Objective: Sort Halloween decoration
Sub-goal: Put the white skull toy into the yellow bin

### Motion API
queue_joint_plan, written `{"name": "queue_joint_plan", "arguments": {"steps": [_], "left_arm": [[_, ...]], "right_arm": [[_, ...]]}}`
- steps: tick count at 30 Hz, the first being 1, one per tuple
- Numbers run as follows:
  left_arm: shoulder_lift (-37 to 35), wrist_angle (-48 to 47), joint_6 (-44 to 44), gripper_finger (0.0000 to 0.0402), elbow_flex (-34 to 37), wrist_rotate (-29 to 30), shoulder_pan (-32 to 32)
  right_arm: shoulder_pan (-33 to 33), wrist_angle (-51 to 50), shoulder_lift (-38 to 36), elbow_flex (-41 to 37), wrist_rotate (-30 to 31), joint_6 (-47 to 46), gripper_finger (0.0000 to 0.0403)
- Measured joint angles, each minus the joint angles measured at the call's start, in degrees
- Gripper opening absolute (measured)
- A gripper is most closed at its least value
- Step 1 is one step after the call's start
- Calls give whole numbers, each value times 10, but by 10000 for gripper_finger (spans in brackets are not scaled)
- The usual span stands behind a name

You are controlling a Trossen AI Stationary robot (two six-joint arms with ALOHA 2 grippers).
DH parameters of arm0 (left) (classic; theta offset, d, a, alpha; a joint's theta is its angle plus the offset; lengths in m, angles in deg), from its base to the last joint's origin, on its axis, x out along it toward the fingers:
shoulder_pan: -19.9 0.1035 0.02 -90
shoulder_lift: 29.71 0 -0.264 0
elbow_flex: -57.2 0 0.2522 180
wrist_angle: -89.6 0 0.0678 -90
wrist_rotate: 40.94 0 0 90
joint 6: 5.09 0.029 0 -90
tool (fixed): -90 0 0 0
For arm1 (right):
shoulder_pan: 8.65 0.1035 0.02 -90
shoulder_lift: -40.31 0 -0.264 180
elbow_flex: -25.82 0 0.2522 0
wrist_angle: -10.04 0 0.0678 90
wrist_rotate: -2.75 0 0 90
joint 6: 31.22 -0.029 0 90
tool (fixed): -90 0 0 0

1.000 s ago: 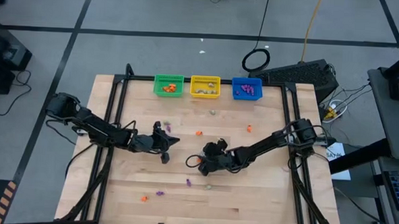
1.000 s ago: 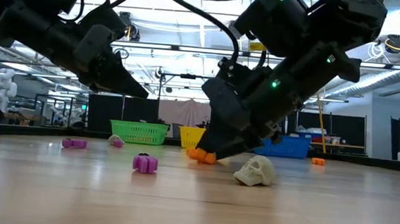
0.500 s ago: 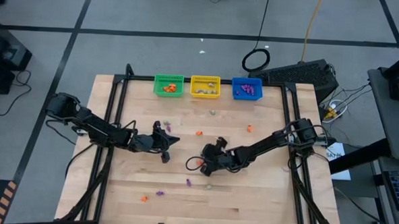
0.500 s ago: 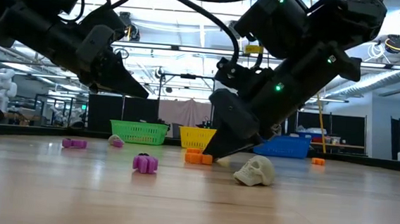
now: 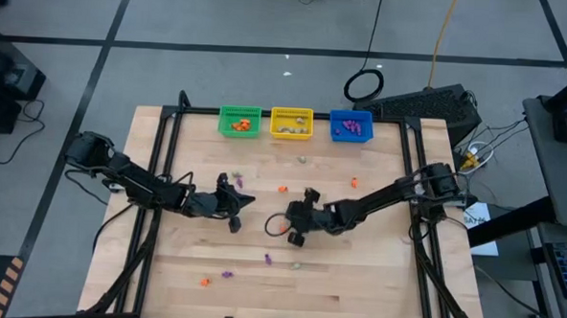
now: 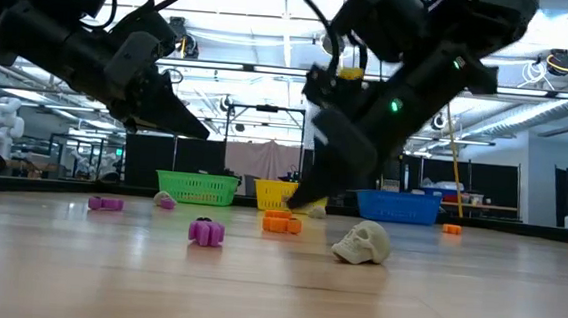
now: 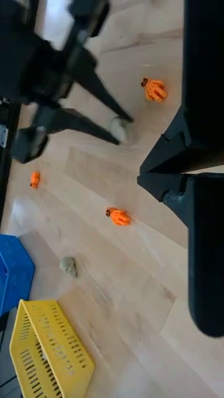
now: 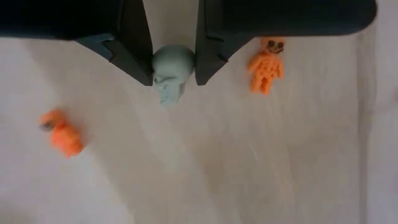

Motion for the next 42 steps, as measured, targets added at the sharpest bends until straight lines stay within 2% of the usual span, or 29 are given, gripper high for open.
{"name": "queue_joint_plan", "arguments": {"steps": [7, 12, 15, 18, 25, 33, 37, 42], "left_arm": [[0, 1, -4, 3, 0, 2, -2], [0, 2, -4, 3, 0, 2, -2], [0, 3, -4, 3, 0, 2, -2], [0, 2, -4, 3, 0, 2, -2], [0, -3, -4, 3, 0, 1, -2], [0, -3, -4, 3, 0, -1, -2], [0, -7, -4, 3, 0, -2, -2], [0, -11, -4, 3, 0, -2, -2]], "right_arm": [[-91, -40, -74, 3, -35, 71, 72], [-194, -159, -105, 73, -34, 103, 72], [-251, -221, -101, 128, -33, 131, 72], [-305, -242, -83, 178, -37, 164, 72], [-417, -270, -8, 263, -135, 188, 72], [-471, -281, 85, 309, -197, 206, 71], [-476, -290, 109, 322, -197, 210, 76], [-476, -290, 115, 328, -197, 208, 105]]}}
